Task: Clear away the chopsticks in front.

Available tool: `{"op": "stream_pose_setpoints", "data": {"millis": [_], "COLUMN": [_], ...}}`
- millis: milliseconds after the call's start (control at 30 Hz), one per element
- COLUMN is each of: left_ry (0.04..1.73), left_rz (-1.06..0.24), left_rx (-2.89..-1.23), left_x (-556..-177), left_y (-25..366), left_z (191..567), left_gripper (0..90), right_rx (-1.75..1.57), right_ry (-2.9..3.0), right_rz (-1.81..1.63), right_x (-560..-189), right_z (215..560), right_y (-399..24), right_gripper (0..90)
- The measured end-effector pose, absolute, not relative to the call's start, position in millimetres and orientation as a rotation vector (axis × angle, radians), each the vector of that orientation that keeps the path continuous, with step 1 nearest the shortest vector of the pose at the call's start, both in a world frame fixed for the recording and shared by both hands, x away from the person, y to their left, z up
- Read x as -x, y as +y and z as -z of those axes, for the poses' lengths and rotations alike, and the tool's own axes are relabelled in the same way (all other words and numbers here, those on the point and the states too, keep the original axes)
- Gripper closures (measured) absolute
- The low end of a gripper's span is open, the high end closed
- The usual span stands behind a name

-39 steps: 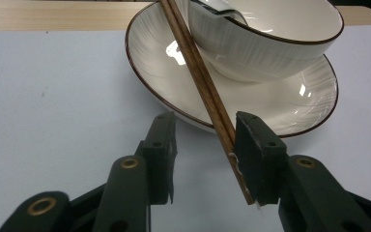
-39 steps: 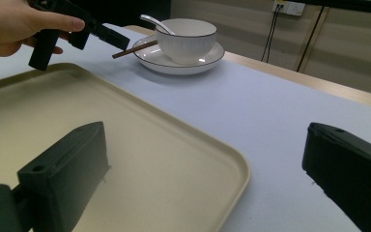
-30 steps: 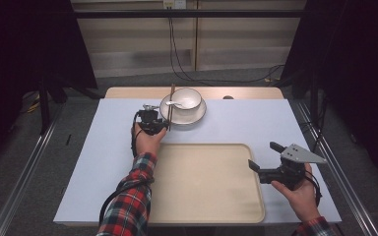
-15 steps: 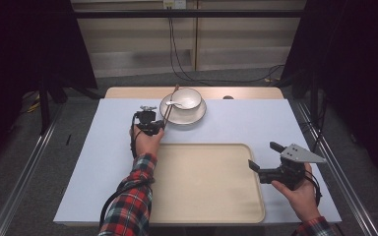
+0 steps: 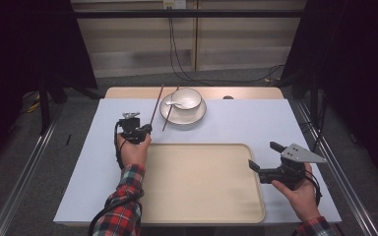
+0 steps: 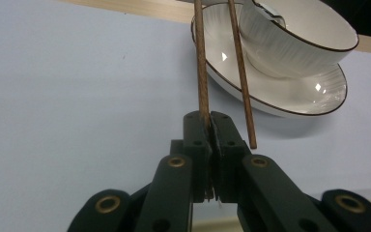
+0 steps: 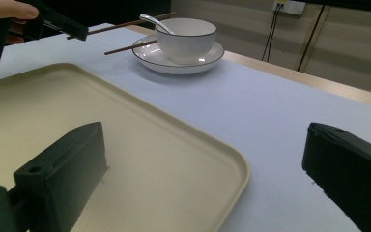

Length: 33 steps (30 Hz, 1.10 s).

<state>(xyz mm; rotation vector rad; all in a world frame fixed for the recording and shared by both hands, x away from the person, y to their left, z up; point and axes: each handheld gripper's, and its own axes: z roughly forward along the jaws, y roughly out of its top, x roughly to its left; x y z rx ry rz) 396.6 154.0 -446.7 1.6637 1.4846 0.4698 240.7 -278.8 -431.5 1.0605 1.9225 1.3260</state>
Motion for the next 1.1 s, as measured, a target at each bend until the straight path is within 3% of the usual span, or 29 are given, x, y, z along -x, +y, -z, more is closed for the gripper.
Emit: {"op": "stream_pose_setpoints", "data": {"millis": [1100], "left_ry": [1.514], "left_rz": [-0.403], "left_rx": [-1.494], "left_x": [-277], "left_y": [191], "left_z": [436], "left_gripper": [86.3], "right_rx": [-1.055], "right_ry": [1.921], "right_rz": [-1.331], "right_x": [-240], "right_z": [431], "right_y": [-278], "right_gripper": [1.1]}}
